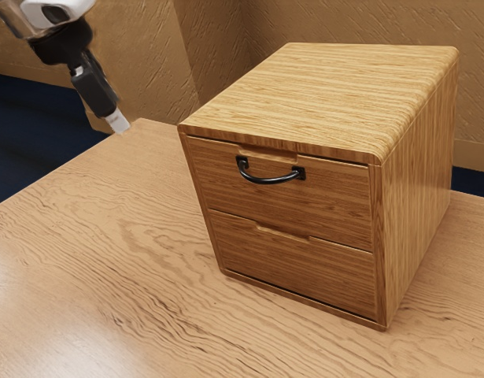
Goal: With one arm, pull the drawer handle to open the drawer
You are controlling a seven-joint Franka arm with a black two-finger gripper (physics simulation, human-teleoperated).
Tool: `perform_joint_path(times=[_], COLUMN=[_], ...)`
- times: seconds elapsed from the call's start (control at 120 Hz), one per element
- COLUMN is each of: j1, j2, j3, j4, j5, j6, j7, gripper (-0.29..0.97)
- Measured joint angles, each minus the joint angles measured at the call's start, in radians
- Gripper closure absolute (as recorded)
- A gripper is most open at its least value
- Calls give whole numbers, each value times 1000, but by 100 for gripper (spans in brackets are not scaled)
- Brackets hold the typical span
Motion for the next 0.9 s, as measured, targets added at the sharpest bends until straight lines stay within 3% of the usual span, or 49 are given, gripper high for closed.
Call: perform_joint_path(times=[0.15, 0.358, 0.625, 0.9], j1=[130, -86, 14, 16], j2=[-38, -7, 197, 143], j3=[-4, -13, -7, -4], j4=[-3, 39, 40, 4], j5=[-52, -54, -74, -78], j6=[-6, 7, 42, 52], j7=[-14, 31, 177, 353], gripper=[0, 0, -1, -2])
